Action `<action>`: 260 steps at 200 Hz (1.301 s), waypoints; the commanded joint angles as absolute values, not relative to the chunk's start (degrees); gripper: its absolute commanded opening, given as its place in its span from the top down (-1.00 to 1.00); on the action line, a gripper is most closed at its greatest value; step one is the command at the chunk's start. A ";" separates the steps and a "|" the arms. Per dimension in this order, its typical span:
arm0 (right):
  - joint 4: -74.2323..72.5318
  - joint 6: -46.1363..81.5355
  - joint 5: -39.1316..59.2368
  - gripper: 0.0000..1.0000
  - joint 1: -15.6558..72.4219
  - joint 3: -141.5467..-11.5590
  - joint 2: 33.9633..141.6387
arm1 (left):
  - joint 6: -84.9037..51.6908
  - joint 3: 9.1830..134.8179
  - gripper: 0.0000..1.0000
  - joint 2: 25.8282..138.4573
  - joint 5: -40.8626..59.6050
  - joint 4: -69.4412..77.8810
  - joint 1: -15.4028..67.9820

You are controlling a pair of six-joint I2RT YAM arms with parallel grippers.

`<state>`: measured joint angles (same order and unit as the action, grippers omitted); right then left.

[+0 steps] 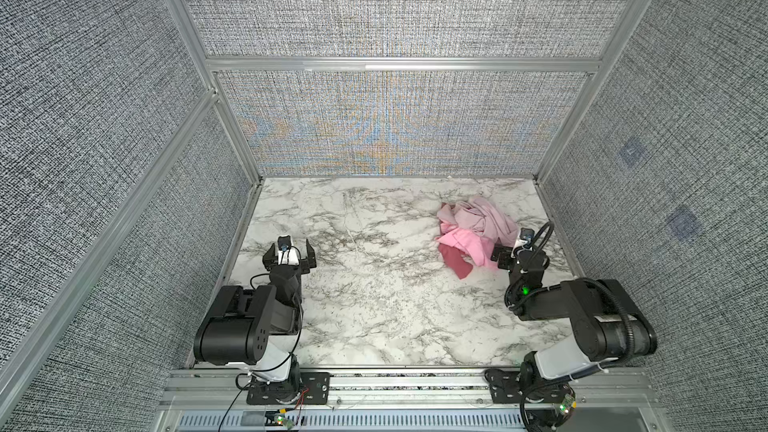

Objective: Pick out a specific cloth from the pile

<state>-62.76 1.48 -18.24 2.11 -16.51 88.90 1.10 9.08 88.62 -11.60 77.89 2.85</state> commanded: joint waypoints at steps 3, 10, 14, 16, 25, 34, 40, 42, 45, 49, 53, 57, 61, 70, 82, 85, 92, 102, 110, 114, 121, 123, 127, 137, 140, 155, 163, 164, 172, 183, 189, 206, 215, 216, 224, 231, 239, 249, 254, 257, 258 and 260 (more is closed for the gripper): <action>-62.33 1.93 -18.96 -0.99 2.11 -16.96 88.94 | 0.97 9.12 -0.98 88.60 -11.43 79.63 2.77; -62.46 1.93 -18.94 -0.99 2.16 -16.96 88.90 | 1.02 9.07 -0.98 88.52 -11.43 79.62 2.80; -62.43 1.94 -18.97 -0.99 2.11 -16.94 88.94 | 0.98 9.13 -0.98 88.51 -11.43 79.57 2.81; -62.41 1.94 -18.96 -0.99 2.11 -16.96 88.94 | 0.97 9.07 -0.98 88.53 -11.43 79.59 2.75; -62.42 1.94 -18.97 -0.99 2.11 -16.95 88.93 | 1.01 9.08 -0.97 88.57 -11.43 79.64 2.79; -62.43 1.94 -18.94 -0.99 2.13 -16.88 88.87 | 0.97 9.13 -0.98 88.51 -11.43 79.63 2.81; -62.45 1.92 -18.95 -0.99 2.13 -16.94 88.90 | 0.97 9.13 -0.98 88.59 -11.43 79.70 2.75; -62.48 1.93 -18.91 -0.99 2.11 -16.89 88.89 | 0.97 9.14 -0.98 88.53 -11.43 79.67 2.73; -62.43 1.93 -19.00 -0.98 2.11 -16.95 88.88 | 1.02 9.10 -0.98 88.56 -11.43 79.64 2.80; -62.44 1.95 -18.93 -0.99 2.11 -16.96 88.91 | 0.97 9.06 -0.98 88.55 -11.43 79.66 2.81; -62.43 1.93 -18.97 -0.98 2.11 -16.95 88.87 | 0.97 9.13 -0.98 88.58 -11.43 79.70 2.76; -62.47 1.98 -18.90 -0.98 2.11 -16.96 88.88 | 1.03 9.12 -0.98 88.52 -11.43 79.68 2.80; -62.42 1.95 -18.92 -0.98 2.11 -16.96 88.92 | 1.00 9.11 -0.98 88.51 -11.43 79.63 2.78; -62.40 1.96 -18.94 -0.98 2.11 -16.92 88.89 | 1.03 9.10 -0.98 88.54 -11.43 79.64 2.80; -62.43 1.95 -18.96 -0.99 2.11 -16.96 88.89 | 0.97 9.07 -0.98 88.51 -11.43 79.64 2.81; -62.40 1.98 -18.90 -0.99 2.11 -16.92 88.88 | 0.97 9.10 -0.98 88.52 -11.43 79.66 2.81; -62.32 1.94 -18.92 -0.99 2.11 -17.05 88.87 | 0.97 9.08 -0.98 88.51 -11.43 79.63 2.74; -62.20 2.02 -18.82 -0.99 2.04 -17.09 88.88 | 0.97 9.05 -0.98 88.51 -11.43 79.67 2.81; -62.14 2.03 -18.77 -0.98 2.02 -17.05 88.89 | 0.97 9.06 -0.98 88.52 -11.43 79.63 2.77; -62.28 2.09 -18.76 -0.98 2.04 -16.98 88.87 | 0.97 9.11 -0.98 88.51 -11.43 79.63 2.76; -62.16 2.09 -18.77 -0.98 2.07 -17.03 88.87 | 0.99 9.07 -0.98 88.53 -11.43 79.63 2.78; -62.17 2.04 -18.73 -0.99 2.05 -17.00 88.90 | 0.97 9.06 -0.98 88.51 -11.43 79.63 2.78; -62.21 2.06 -18.79 -0.99 2.02 -16.99 88.89 | 0.97 9.06 -0.98 88.55 -11.43 79.68 2.74; -62.14 2.06 -18.73 -0.98 2.02 -17.01 88.89 | 1.05 9.06 -0.98 88.51 -11.43 79.64 2.81; -62.15 2.03 -18.74 -0.98 2.02 -17.08 88.93 | 1.02 9.07 -0.98 88.51 -11.43 79.64 2.79; -62.14 2.07 -18.75 -0.99 2.02 -17.05 88.92 | 1.01 8.99 -0.98 88.51 -11.43 79.65 2.81; -61.89 2.17 -18.65 -0.99 1.94 -17.21 88.94 | 0.99 9.04 -0.98 88.51 -11.43 79.64 2.77; -61.84 2.18 -18.64 -0.99 1.94 -17.26 88.94 | 0.98 9.05 -0.98 88.51 -11.43 79.68 2.75; -61.35 2.33 -17.98 -0.99 1.62 -17.47 88.86 | 1.01 9.10 -0.98 88.51 -11.42 79.63 2.81; -60.46 2.77 -16.01 -0.99 0.71 -17.71 88.70 | 0.98 9.05 -0.98 88.53 -11.43 79.67 2.77; -60.22 2.99 -15.05 -0.99 0.30 -17.83 88.57 | 0.90 9.28 -0.98 88.55 -11.28 79.19 2.76; -60.68 2.85 -16.26 -0.99 0.54 -17.38 87.86 | 0.90 9.31 -0.98 88.51 -11.16 78.97 2.80; -57.78 2.35 -17.67 -0.98 1.27 -17.96 85.44 | 1.04 8.96 -0.98 88.42 -11.08 79.83 2.81; -57.28 2.27 -17.84 -0.98 1.34 -18.08 85.00 | 1.05 8.92 -0.98 88.42 -11.08 79.90 2.81; -51.59 1.89 -19.28 -0.98 2.02 -20.01 81.87 | 1.71 8.63 -0.90 87.95 -10.79 80.51 2.86; -46.35 1.36 -20.19 -0.96 2.59 -22.20 79.56 | 1.96 8.44 -0.78 86.19 -10.66 79.10 3.01; -40.20 1.24 -21.75 -0.93 3.62 -24.99 77.20 | 1.87 8.37 -0.71 83.04 -12.58 76.82 3.49; -33.37 1.49 -22.59 -0.92 5.10 -28.25 74.52 | 2.23 9.56 -0.61 77.53 -14.85 70.33 3.88; -30.04 2.07 -23.34 -0.92 5.90 -29.81 73.49 | 2.28 10.51 -0.54 74.27 -15.42 66.09 4.07; -28.02 2.81 -23.73 -0.92 6.43 -30.76 72.83 | 1.76 11.42 -0.52 72.53 -15.53 63.75 4.13; -27.68 3.03 -23.77 -0.92 6.60 -31.25 72.63 | 1.54 11.73 -0.52 71.91 -15.50 62.55 4.18; -26.08 3.39 -23.76 -0.91 6.97 -31.89 72.34 | 0.87 12.16 -0.52 70.73 -15.26 60.62 4.14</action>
<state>-44.38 2.02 -20.14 4.32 -26.17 76.38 1.56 8.91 79.72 -12.21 73.08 3.70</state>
